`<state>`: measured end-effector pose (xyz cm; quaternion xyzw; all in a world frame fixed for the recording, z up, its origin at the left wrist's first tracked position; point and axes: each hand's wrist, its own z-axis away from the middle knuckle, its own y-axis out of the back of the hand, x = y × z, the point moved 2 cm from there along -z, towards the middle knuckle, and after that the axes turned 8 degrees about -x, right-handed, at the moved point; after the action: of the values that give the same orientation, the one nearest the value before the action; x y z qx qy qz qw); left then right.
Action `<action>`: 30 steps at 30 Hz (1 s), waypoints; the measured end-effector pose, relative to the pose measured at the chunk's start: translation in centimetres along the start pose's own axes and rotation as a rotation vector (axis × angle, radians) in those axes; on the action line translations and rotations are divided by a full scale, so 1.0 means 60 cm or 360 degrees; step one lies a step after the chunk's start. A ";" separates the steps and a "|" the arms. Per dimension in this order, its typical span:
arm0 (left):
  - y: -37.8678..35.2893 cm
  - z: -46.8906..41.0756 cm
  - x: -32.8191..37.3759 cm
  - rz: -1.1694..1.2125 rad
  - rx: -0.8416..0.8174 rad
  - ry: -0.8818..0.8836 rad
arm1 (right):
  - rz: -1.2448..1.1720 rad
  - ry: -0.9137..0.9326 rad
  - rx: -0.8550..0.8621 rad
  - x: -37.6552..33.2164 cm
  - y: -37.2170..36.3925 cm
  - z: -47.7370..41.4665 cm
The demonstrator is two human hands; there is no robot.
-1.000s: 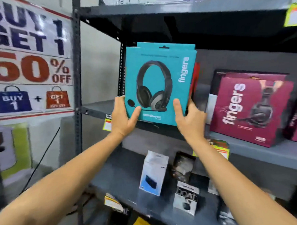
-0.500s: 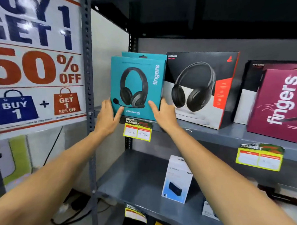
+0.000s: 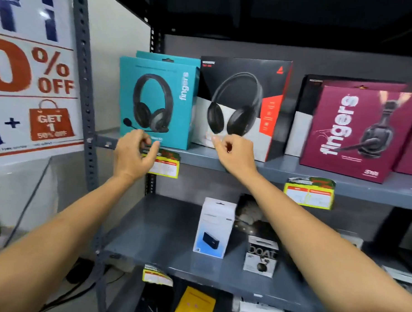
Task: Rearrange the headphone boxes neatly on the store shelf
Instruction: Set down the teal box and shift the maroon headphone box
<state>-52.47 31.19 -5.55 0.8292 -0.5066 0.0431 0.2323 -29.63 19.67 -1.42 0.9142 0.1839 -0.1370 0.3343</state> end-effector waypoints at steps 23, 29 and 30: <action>-0.383 -0.061 0.507 0.1021 -0.1147 0.0515 | -0.0218 -0.0961 -0.0067 0.359 0.458 0.133; -0.349 -0.036 0.524 0.1001 -0.0600 0.0186 | -0.0498 -0.0863 0.0163 0.376 0.463 0.138; -0.349 -0.035 0.525 0.0952 -0.0517 0.0177 | -0.0548 -0.0832 0.0180 0.374 0.465 0.138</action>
<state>-18.90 14.21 -1.18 0.5926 -0.7140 0.0732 0.3655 1.34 -0.08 -0.27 0.8206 0.2359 -0.4318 0.2906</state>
